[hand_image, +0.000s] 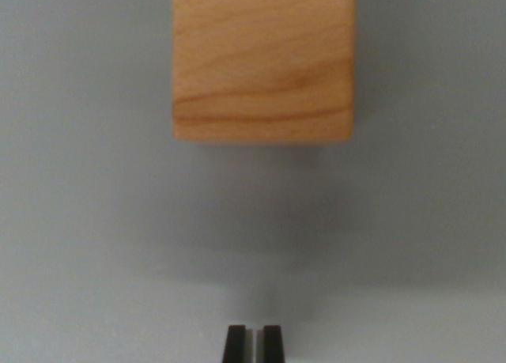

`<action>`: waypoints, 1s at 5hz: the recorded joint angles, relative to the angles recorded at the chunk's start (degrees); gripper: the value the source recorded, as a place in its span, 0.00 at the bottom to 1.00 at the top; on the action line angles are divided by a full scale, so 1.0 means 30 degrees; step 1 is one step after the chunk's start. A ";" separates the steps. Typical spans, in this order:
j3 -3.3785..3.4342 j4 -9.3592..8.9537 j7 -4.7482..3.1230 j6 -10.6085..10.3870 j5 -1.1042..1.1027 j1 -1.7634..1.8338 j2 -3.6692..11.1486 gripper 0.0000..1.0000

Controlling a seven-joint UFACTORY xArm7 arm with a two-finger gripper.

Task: Push wooden cube

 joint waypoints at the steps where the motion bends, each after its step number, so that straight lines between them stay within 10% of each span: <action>1: 0.0000 0.0000 0.0000 0.0000 0.0000 0.0000 0.0000 0.00; 2: 0.0000 0.0000 0.0000 0.0000 0.0000 0.0000 0.0000 0.00; 3: 0.0000 0.0000 0.0000 0.0000 0.0000 0.0000 0.0000 1.00; 5: 0.0000 0.0056 0.0000 0.0019 0.0001 0.0000 0.0037 1.00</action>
